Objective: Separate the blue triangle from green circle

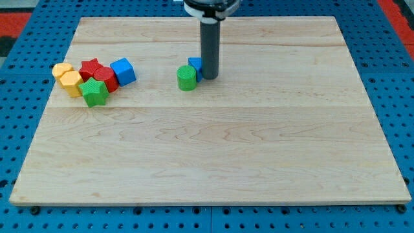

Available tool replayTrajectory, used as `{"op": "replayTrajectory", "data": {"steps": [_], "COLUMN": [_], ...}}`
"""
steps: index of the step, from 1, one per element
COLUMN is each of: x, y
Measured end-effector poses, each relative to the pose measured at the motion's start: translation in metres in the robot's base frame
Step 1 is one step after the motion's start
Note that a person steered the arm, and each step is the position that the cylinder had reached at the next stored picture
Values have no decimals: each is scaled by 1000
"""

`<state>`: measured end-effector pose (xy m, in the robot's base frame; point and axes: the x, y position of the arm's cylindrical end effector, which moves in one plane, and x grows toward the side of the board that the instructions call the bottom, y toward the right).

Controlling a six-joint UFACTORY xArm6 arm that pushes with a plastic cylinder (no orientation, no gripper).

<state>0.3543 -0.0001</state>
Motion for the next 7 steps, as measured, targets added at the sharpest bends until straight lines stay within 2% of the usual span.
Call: {"op": "replayTrajectory", "data": {"steps": [1, 2, 3, 4, 5, 7], "x": [7, 53, 58, 22, 7, 10], "y": [27, 25, -10, -11, -10, -69]}}
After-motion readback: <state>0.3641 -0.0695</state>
